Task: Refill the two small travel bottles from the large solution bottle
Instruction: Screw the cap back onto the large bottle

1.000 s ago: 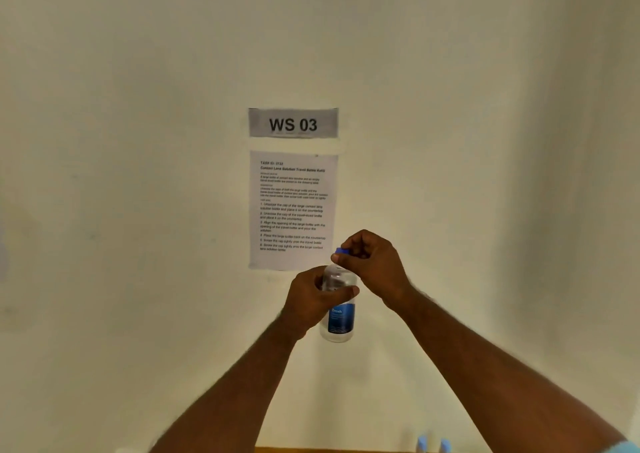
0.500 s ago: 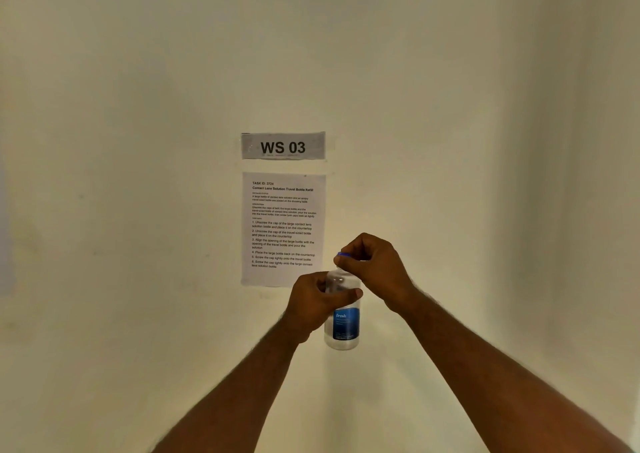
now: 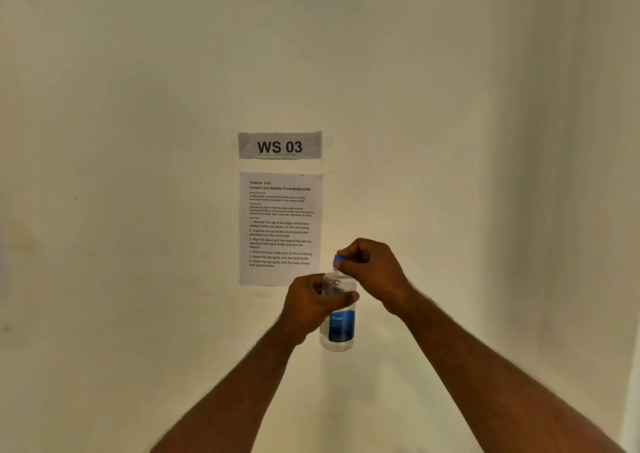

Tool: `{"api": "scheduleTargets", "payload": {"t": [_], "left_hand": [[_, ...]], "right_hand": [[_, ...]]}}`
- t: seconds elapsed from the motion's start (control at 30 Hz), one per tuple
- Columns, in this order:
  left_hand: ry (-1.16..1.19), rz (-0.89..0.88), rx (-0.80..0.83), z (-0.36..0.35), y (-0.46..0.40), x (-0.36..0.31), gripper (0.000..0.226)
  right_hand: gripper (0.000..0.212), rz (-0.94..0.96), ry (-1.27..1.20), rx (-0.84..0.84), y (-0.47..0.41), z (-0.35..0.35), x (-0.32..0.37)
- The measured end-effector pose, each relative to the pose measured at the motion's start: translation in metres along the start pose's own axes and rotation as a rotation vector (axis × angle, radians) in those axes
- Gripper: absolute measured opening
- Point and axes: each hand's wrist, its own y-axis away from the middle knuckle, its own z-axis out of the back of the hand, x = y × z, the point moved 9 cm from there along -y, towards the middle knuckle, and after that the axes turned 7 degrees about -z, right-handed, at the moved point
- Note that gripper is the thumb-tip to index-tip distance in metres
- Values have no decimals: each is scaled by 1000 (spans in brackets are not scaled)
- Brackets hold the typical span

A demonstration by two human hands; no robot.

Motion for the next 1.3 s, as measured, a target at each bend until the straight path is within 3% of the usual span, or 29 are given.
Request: {"api": "scheduleTargets", "payload": {"t": [0.23,0.4,0.6,0.73,0.93,1.07,1.3], "left_hand": [[-29,-25,15,3,3,4,37],[-1,-29,9,13,5,8,37],[-44,-63,28,23,8,7,47],[34,-65,4,37,12,16,50],[204,-65,-35,69,25,29,54],[188,22,23,81,43,66,51],[230,166,144,85,91,143,47]], "right_hand": [[21,4,91,-71,2,-6,0],[12,-10,58,-26,5,-14,3],[24,10,177,-118,7,-25,3],[30,25,138,-32,17,-45,1],[73,-114,-28,110,41,-80,-32],[73,-160,57,239,70,-118,-71],[67,-248,204,181,96,-182,-134]]}}
